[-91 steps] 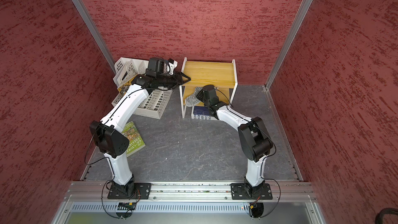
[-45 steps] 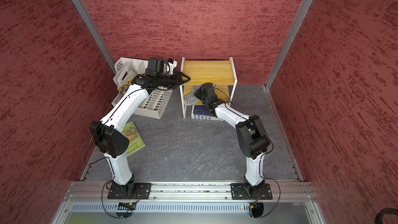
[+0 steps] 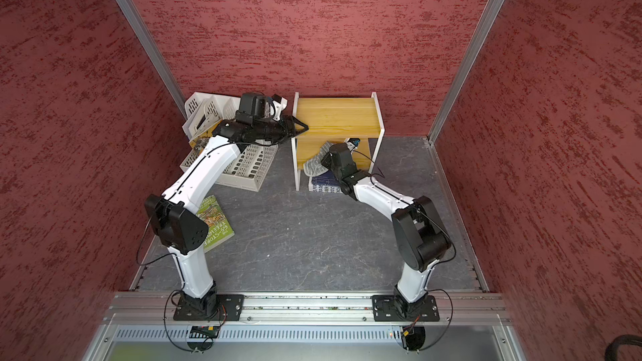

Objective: Wipe the bookshelf clean with a cloth
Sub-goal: Wipe the dust from the shelf.

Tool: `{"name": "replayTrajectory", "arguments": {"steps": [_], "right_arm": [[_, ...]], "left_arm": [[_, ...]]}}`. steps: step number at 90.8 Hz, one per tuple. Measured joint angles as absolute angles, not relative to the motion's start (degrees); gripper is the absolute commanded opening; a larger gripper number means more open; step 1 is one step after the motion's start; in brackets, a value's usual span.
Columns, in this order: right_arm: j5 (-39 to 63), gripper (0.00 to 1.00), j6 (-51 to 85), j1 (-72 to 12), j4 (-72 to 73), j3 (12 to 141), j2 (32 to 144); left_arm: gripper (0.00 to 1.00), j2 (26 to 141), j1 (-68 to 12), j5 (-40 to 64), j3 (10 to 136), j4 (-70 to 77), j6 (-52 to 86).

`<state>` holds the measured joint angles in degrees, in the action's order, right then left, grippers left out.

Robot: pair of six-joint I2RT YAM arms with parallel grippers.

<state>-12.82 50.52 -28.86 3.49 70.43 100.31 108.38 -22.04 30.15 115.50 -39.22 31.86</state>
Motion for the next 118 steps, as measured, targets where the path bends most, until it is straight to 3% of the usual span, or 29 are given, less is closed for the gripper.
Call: {"name": "replayTrajectory", "arguments": {"steps": [68,95,118], "right_arm": [[-35.0,0.0,36.4,-28.8,-9.6,64.1,88.6],[-30.7,0.0,32.8,-29.5,-6.1,64.1,89.6],[-25.5,0.0,30.5,-35.9,-0.4,66.2,95.4]], "left_arm": [[0.5,108.4,-22.0,30.3,115.5,-39.4,31.5],[0.5,108.4,-22.0,30.4,115.5,-39.4,31.5],[0.5,108.4,-22.0,30.4,115.5,-39.4,31.5]]}}
